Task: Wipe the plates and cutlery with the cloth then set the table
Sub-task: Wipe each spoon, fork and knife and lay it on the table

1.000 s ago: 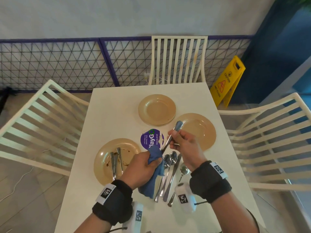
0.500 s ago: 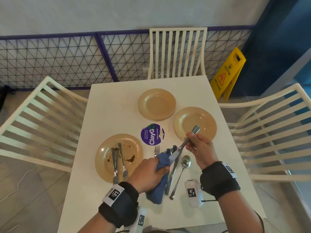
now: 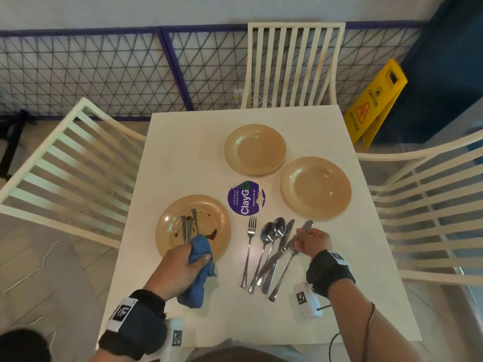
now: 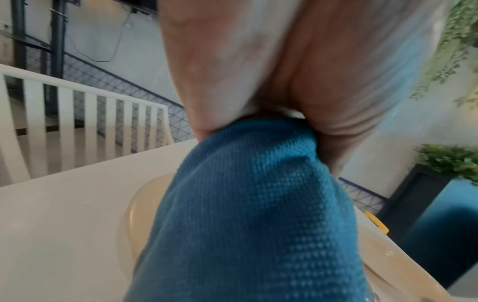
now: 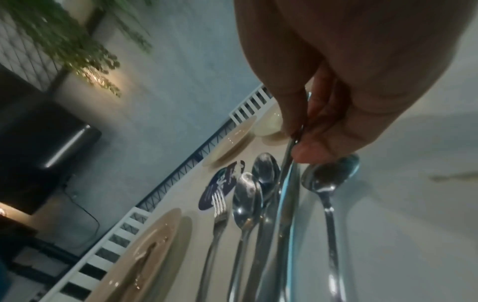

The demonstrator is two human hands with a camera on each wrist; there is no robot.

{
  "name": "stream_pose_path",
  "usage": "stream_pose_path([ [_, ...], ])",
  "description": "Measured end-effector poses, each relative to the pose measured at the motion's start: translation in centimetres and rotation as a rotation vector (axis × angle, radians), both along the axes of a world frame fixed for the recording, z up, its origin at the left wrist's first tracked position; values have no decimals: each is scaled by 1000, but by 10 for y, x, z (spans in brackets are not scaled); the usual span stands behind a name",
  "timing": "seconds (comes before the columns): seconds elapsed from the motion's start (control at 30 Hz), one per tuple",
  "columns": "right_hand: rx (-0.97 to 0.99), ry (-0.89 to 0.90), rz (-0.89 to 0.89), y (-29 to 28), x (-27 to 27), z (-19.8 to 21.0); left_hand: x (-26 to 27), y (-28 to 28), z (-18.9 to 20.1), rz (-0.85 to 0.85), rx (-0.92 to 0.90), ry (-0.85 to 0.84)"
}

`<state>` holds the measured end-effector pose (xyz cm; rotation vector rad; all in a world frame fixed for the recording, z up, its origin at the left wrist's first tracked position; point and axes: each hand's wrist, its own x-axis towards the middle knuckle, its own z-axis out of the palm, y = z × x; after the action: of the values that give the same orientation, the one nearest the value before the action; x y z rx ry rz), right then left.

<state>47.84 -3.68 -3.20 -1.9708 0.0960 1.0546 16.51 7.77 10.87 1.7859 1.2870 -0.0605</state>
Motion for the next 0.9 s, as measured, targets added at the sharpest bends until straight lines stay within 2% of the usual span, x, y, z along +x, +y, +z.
stream_pose_path([
  [0.13,-152,-99,115,9,-1,7,-16,5,-2,52,6,-12],
  [0.27,-294,-126,191,19,0,2,-35,11,-6,106,4,-25],
  [0.43,-559,-348,470,27,1,-4,-53,19,-7,149,19,-45],
  [0.5,-571,-406,544,31,-2,3,-60,22,-8,161,26,-53],
  [0.6,-424,-489,477,44,-31,26,-69,26,-9,191,17,-54],
  [0.67,-362,-519,628,57,-68,39,-77,28,-11,213,5,-74],
  [0.77,-289,-398,883,71,-127,37,-86,31,-11,228,3,-91],
  [0.9,-322,-79,1017,89,-181,31,-99,34,-16,241,-25,-106],
])
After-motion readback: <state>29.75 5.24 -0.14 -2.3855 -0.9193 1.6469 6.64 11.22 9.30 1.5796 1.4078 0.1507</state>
